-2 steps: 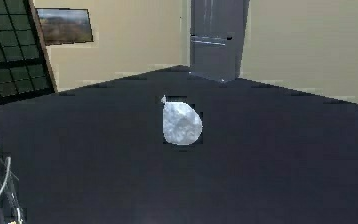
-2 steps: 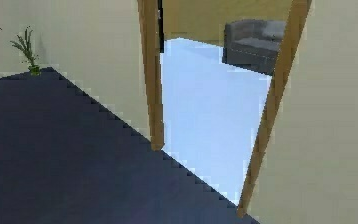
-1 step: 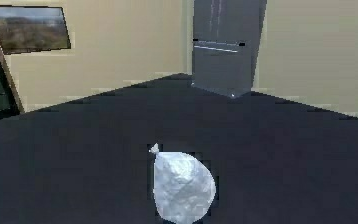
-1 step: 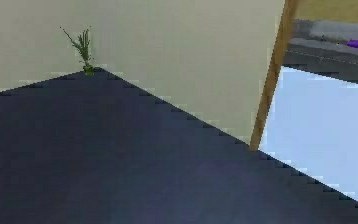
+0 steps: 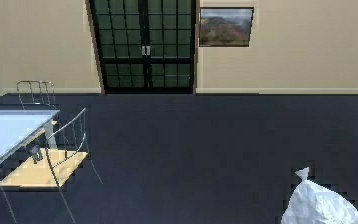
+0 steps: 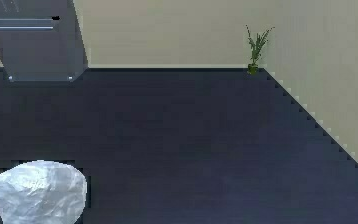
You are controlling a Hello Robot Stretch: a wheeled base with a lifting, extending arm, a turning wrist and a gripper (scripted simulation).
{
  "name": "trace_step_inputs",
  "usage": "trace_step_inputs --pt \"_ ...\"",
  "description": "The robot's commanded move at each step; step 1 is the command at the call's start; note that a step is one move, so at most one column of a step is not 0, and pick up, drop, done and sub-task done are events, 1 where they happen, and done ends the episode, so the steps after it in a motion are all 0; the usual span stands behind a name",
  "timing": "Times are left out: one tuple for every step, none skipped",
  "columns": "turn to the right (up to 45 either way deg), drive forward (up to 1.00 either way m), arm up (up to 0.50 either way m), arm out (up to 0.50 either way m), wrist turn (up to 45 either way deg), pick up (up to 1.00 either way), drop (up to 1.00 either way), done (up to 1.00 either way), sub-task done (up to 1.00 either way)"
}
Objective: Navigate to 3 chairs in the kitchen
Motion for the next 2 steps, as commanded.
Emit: trace_step_inputs --pt "-15.0 0.00 0.00 0.00 0.0 0.00 0.00 0.00 0.00" --pt "0.0 0.35 0.00 0.00 0.0 0.00 0.00 0.00 0.00"
